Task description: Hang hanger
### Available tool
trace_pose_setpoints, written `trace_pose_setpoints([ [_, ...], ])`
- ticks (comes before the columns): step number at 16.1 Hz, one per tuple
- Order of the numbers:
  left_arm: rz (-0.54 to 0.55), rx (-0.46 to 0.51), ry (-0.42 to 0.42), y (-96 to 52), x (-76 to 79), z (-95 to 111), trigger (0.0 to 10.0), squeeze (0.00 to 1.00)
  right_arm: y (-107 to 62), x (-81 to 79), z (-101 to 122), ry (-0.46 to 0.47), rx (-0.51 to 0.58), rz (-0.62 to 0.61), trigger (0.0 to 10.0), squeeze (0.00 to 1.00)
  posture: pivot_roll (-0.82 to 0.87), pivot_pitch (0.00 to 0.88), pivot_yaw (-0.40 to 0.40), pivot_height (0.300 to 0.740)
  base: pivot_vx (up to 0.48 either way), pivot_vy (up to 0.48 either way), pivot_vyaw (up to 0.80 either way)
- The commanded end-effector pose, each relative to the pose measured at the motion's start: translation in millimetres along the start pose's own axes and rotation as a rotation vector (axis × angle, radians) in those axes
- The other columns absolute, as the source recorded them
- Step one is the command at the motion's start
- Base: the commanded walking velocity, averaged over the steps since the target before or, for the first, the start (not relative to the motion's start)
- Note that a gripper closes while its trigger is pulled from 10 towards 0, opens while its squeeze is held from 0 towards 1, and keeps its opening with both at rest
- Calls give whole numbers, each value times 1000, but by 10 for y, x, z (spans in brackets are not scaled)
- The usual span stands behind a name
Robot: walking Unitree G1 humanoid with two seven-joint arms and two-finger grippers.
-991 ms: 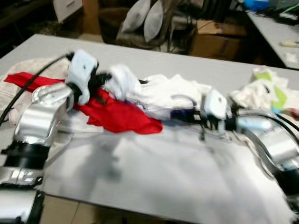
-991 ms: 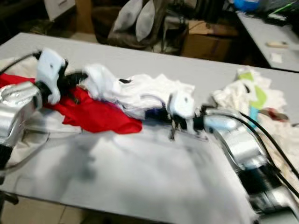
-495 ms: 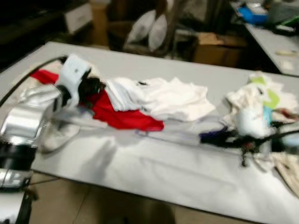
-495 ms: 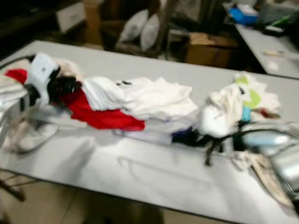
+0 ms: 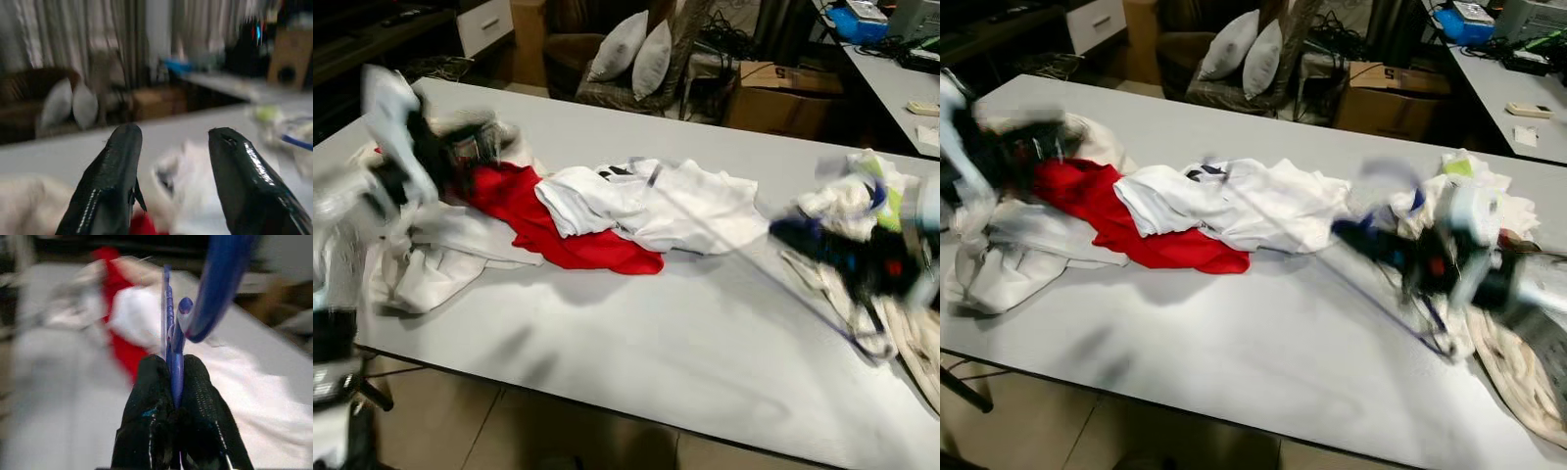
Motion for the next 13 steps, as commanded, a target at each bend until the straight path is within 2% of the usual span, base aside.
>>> trace_pose_setpoints([
  [1, 5, 66, -33, 40, 31, 108, 10000, 0, -18, 197, -60, -1, -57, -168, 10000, 0, 16, 0, -25, 740, 0, 0, 0],
  [2, -17, 116, -55, 109, 105, 178, 10000, 0, 34, 393, -211, 16, -140, -344, 10000, 0, 12, 0, -20, 740, 0, 0, 0],
  [3, -48, 120, -50, 167, 183, 190, 10000, 0, 64, 537, -320, 28, -200, -464, 10000, 0, 5, 0, -13, 740, 0, 0, 0],
  [4, -79, 107, -48, 217, 259, 167, 10000, 0, 99, 612, -410, 64, -241, -521, 10000, 0, 5, 0, -12, 740, 0, 0, 0],
  [5, -160, 13, -13, 329, 480, -43, 10000, 0, 235, 674, -611, 34, -361, -559, 10000, 0, 2, 0, -5, 740, 0, 0, 0],
  [6, -178, -25, 4, 359, 541, -145, 10000, 0, 292, 681, -663, 15, -389, -561, 10000, 0, 1, 0, -5, 740, 0, 0, 0],
  [7, -168, -77, 25, 397, 583, -319, 10000, 0, 412, 661, -728, 7, -406, -549, 10000, 0, 1, 0, -1, 740, 0, 0, 0],
  [9, -126, -178, 51, 410, 636, -695, 10000, 0, 771, 502, -910, 15, -432, -474, 10000, 0, -1, 0, 1, 740, 0, 0, 0],
  [10, -120, -209, 59, 394, 655, -787, 10000, 0, 874, 434, -994, -9, -469, -441, 10000, 0, 3, 0, -2, 740, 0, 0, 0],
  [12, -110, -246, 79, 351, 669, -882, 10000, 0, 1043, 312, -1124, 57, -507, -410, 10000, 0, 9, 0, -10, 740, 0, 0, 0],
  [13, -101, -255, 87, 326, 671, -905, 10000, 0, 1190, 194, -1162, 110, -502, -362, 10000, 0, 16, 0, -18, 740, 0, 0, 0],
])
Point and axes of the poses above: a point about 5 cm out from each wrist's last joint towards the gripper, its own y axis pointing out of the wrist towards the gripper, its own z axis along the axis of the wrist's last joint, x = y × z, the point moved 2 cm from there along y, pointing out of the wrist towards the gripper, and after that the axes turned 8 degrees about -y, right-handed, at the moved point
